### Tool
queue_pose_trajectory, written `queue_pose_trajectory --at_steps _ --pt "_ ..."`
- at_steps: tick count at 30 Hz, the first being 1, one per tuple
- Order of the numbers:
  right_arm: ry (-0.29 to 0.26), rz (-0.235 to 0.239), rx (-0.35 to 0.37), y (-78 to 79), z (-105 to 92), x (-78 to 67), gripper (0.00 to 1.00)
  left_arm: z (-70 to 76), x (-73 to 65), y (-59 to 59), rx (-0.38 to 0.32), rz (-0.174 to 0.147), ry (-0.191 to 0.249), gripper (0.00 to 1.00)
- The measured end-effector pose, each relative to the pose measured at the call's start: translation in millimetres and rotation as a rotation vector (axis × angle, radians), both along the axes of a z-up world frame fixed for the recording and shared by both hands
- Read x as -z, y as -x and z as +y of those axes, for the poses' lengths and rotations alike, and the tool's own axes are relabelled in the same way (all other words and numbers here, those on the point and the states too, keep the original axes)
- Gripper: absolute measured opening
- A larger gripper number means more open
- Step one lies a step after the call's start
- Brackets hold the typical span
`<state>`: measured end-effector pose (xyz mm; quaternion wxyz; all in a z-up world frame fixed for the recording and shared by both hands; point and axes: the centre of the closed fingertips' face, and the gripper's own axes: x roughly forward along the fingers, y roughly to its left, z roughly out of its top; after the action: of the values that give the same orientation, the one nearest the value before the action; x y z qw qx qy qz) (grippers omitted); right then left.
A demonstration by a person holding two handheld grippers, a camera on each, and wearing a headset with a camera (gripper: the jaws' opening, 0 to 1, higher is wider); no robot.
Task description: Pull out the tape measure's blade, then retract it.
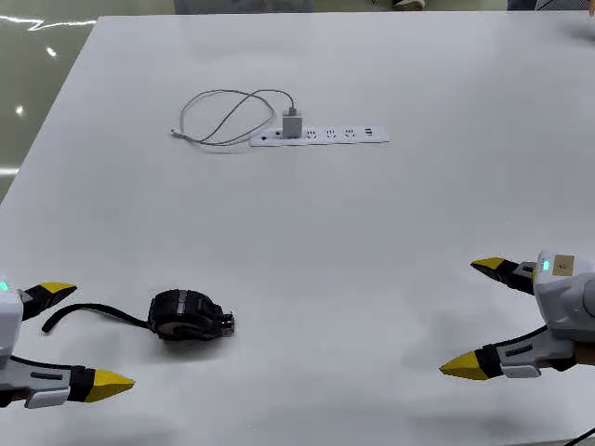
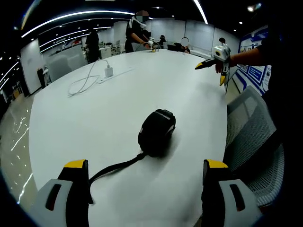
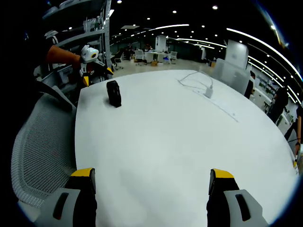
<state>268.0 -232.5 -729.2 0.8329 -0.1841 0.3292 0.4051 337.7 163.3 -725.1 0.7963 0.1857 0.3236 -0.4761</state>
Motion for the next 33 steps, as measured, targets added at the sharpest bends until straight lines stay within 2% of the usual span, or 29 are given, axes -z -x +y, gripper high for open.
queue_pose_trajectory --at_steps 15,22,33 --pt "-0.018 -0.016 -0.077 -15.3 35.2 -6.0 0.99 -27.7 -3.5 -10.1 0.165 0.003 -0.070 0.93" --pt "-0.022 -0.017 -0.119 -21.5 52.3 -4.5 0.99 -43.3 -1.9 -13.7 0.254 -0.010 -0.110 0.85" --pt "-0.048 -0.026 -0.189 -38.4 92.1 -5.5 0.99 -68.5 6.1 -15.9 0.357 0.000 -0.149 0.72"
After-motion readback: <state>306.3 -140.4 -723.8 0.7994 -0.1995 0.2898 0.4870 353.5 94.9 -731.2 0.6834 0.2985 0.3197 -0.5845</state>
